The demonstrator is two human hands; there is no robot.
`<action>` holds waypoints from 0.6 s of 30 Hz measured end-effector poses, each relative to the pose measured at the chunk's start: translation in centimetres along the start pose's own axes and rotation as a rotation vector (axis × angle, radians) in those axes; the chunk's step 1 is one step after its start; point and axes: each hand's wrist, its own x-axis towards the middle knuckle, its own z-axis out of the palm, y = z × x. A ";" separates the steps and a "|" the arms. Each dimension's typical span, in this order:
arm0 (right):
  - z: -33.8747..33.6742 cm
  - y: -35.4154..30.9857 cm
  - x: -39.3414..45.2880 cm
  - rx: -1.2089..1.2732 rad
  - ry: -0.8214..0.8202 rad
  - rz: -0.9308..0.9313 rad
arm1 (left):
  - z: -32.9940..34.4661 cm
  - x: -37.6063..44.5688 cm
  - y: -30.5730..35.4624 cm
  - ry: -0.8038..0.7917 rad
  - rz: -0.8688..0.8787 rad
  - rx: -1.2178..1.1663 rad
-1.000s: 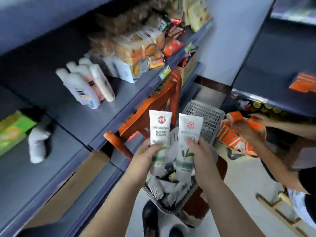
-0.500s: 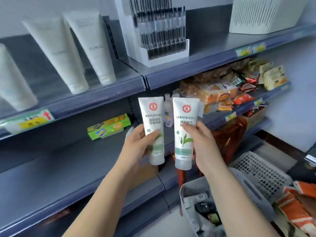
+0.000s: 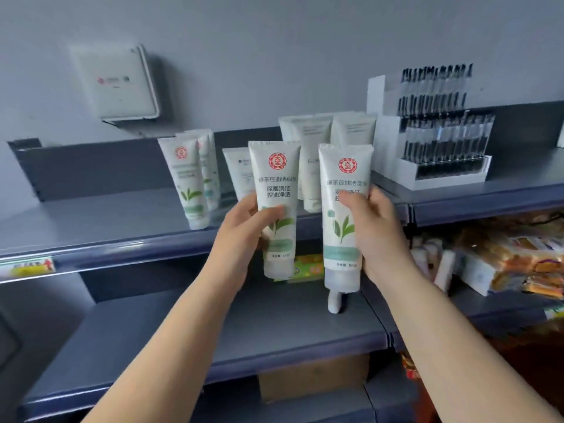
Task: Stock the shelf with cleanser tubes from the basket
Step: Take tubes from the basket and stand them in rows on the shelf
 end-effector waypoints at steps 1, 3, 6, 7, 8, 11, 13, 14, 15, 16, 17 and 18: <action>1.4 -0.6 0.3 0.015 -0.007 -0.029 | -1.0 0.2 0.7 0.024 0.028 0.015; 4.0 -1.8 0.9 0.056 -0.045 -0.057 | -3.0 0.8 2.0 0.084 0.082 0.054; 7.6 -3.3 2.1 0.079 -0.109 -0.100 | -5.8 1.9 3.9 0.170 0.178 0.099; 8.7 -3.8 2.5 0.087 -0.121 -0.109 | -6.8 2.4 4.6 0.189 0.207 0.120; 9.7 -4.2 2.9 0.108 -0.133 -0.111 | -7.7 2.9 5.2 0.202 0.233 0.141; 12.7 -5.4 4.1 0.155 -0.188 -0.128 | -10.5 4.6 7.0 0.216 0.284 0.164; 14.4 -6.2 5.2 0.166 -0.195 -0.137 | -12.2 5.9 8.0 0.223 0.321 0.161; 15.1 -6.6 5.8 0.172 -0.198 -0.143 | -13.0 6.6 8.4 0.226 0.342 0.167; 15.9 -7.0 6.4 0.175 -0.202 -0.154 | -13.8 7.3 8.9 0.230 0.361 0.180; 16.6 -7.4 7.1 0.178 -0.205 -0.173 | -14.6 8.0 9.3 0.236 0.375 0.187; 17.2 -7.9 7.7 0.180 -0.208 -0.194 | -15.3 8.8 9.8 0.240 0.382 0.176; 17.9 -8.3 8.4 0.181 -0.212 -0.210 | -16.0 9.5 10.2 0.235 0.384 0.156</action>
